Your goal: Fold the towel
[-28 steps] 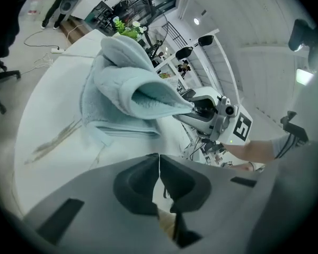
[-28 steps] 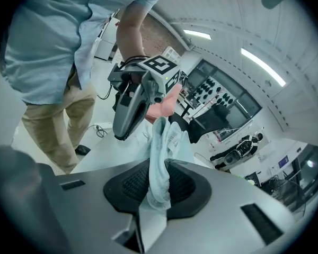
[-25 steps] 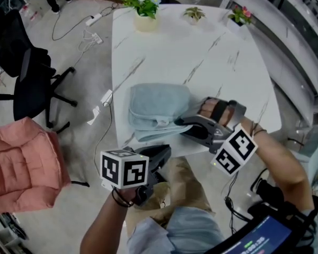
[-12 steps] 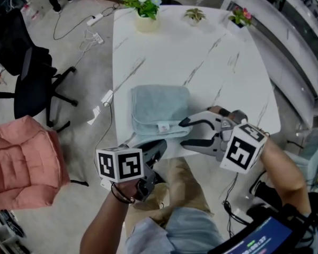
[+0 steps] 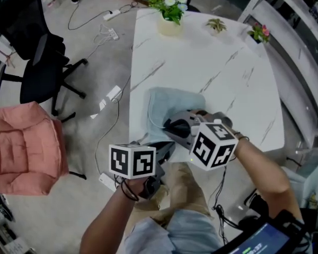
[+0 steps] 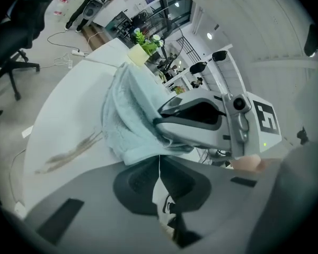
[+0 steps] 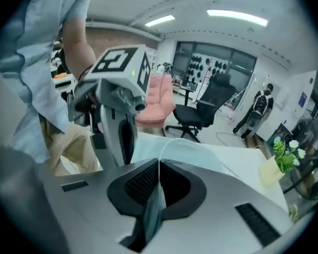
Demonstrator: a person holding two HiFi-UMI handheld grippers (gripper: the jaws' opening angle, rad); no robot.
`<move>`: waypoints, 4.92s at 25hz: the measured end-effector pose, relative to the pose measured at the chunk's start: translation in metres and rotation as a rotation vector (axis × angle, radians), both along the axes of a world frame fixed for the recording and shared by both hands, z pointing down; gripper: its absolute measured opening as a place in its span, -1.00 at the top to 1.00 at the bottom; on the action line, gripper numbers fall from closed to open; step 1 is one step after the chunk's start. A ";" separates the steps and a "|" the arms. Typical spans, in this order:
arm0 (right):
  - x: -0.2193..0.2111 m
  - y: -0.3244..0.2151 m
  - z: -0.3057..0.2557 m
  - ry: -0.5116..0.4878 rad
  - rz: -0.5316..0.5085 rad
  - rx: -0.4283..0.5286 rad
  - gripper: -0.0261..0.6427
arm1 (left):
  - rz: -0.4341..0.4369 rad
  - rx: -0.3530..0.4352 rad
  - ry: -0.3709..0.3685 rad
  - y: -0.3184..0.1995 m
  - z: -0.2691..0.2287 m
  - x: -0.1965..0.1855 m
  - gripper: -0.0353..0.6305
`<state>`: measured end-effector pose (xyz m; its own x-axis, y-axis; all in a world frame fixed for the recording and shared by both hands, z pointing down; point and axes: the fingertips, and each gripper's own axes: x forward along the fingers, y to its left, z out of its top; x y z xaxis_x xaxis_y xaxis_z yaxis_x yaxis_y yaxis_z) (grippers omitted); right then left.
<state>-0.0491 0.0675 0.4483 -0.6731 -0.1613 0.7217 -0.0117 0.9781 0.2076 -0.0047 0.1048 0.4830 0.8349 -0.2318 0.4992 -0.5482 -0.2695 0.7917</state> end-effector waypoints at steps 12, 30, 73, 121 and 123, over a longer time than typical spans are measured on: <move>-0.018 0.017 -0.012 -0.029 -0.040 0.004 0.83 | 0.011 -0.008 -0.014 -0.013 0.006 -0.008 0.87; -0.003 0.040 -0.045 -0.221 0.002 -0.071 0.31 | -0.057 0.146 0.053 -0.031 -0.063 -0.072 0.87; 0.093 0.067 0.053 0.001 0.328 -0.106 0.87 | 0.346 0.148 -0.150 -0.002 0.006 -0.029 0.87; 0.064 0.007 -0.312 -0.819 0.894 0.442 0.88 | -0.472 1.167 -0.273 -0.047 -0.366 -0.095 0.87; 0.062 0.009 -0.314 -0.817 0.890 0.446 0.88 | -0.474 1.167 -0.268 -0.045 -0.367 -0.096 0.87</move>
